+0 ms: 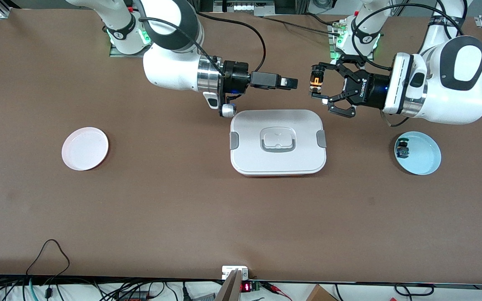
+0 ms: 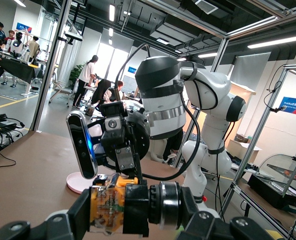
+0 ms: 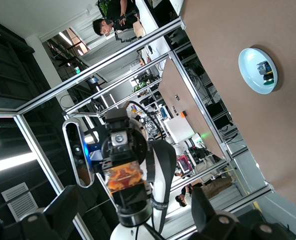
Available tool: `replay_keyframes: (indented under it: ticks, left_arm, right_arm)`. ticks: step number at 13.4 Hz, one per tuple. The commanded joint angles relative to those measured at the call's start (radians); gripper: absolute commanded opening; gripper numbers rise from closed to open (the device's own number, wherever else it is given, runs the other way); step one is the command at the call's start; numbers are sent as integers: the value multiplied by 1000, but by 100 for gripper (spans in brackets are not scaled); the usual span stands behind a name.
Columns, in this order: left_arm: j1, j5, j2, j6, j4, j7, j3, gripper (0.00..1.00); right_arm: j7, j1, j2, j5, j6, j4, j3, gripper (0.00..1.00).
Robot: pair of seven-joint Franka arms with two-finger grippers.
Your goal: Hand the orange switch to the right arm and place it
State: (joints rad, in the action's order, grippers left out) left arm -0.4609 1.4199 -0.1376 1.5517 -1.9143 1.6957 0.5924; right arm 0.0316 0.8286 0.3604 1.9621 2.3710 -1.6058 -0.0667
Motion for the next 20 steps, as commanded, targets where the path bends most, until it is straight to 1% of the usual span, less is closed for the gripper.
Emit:
replay_keyframes:
  ticks: [1, 2, 5, 6, 7, 8, 17, 18, 19, 20]
  left_arm:
    - [-5, 51, 32, -2, -15, -7, 10, 0]
    - [-5, 51, 32, 2, -15, -7, 15, 0]
    - [-4, 56, 32, 10, -14, -8, 20, 0]
    - [-1, 71, 32, 39, -14, -8, 32, 0]
    - [-5, 76, 32, 77, -14, -8, 70, 0]
    - [-5, 88, 32, 115, -14, -8, 87, 0]
    - [-8, 96, 30, 120, -17, -7, 92, 0]
    - [-8, 96, 30, 120, -17, -7, 92, 0]
    - [-8, 96, 30, 120, -17, -8, 90, 0]
    - [-7, 96, 30, 120, -17, -7, 92, 0]
  right_arm:
    - [51, 17, 19, 89, 22, 32, -8, 100]
    - [72, 24, 20, 107, 22, 32, -8, 100]
    - [80, 27, 29, 109, 24, 47, -10, 100]
    - [80, 27, 31, 109, 25, 55, -10, 100]
    - [83, 29, 31, 109, 34, 58, -10, 100]
    - [83, 29, 31, 107, 42, 60, -10, 100]
    - [83, 29, 26, 107, 43, 63, -10, 99]
    - [83, 30, 23, 106, 43, 63, -8, 96]
    - [83, 30, 19, 103, 43, 61, -10, 82]
    - [94, 29, 12, 94, 42, 61, -10, 60]
